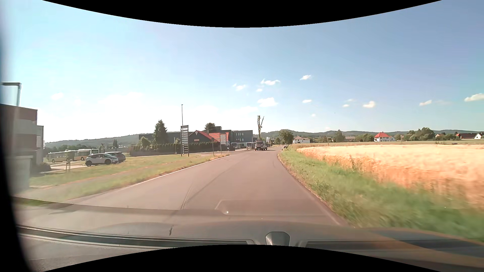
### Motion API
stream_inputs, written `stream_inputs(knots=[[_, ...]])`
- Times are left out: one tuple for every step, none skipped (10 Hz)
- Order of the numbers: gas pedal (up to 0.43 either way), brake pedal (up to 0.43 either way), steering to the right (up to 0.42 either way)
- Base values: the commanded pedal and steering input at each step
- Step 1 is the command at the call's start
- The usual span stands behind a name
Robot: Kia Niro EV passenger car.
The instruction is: Follow the waypoints while adhering to traffic rules and regulations
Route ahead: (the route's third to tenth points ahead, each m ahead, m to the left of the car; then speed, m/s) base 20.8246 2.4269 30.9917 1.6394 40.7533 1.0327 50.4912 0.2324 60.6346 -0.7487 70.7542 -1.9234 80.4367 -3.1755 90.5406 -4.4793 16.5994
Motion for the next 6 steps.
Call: stream_inputs(knots=[[0.177, 0.006, 0.012], [0.177, 0.006, 0.012], [0.177, 0.006, 0.013], [0.177, 0.006, 0.015], [0.177, 0.006, 0.015], [0.177, 0.006, 0.015]])
